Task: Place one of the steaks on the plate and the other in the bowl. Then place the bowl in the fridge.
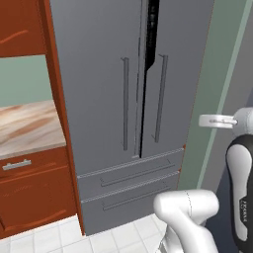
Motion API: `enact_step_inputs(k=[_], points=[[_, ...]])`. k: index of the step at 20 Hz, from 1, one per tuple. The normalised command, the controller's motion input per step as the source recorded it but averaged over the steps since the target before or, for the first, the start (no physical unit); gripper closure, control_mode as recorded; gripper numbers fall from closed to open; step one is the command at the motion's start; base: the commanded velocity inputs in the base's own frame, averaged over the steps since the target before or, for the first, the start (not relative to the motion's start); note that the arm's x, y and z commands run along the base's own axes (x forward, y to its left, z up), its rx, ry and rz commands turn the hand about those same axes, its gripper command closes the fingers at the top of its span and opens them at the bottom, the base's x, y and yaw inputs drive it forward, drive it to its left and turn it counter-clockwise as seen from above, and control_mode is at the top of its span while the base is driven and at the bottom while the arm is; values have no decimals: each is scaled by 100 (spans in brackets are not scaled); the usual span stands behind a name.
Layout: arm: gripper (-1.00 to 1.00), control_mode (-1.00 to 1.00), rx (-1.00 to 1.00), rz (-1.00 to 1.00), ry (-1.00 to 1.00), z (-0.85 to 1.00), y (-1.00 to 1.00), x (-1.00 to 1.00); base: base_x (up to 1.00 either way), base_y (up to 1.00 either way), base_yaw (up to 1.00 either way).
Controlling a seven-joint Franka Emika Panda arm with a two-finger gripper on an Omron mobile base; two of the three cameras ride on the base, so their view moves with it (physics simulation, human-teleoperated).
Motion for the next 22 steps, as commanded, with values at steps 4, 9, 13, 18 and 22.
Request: enact_step_inputs(k=[4,9,13,18,22], points=[[-100,-100,-1,14,-33,-2,0,69,0,0,0],[-100,-100,-3,13,-26,-12,0,88,0,0,0],[-100,-100,-8,8,-22,-22,0,93,0,0,0],[-100,-100,-3,2,-14,-2,0,65,0,0,0],[-100,-100,0,-2,-2,0,0,33,0,0,0]])
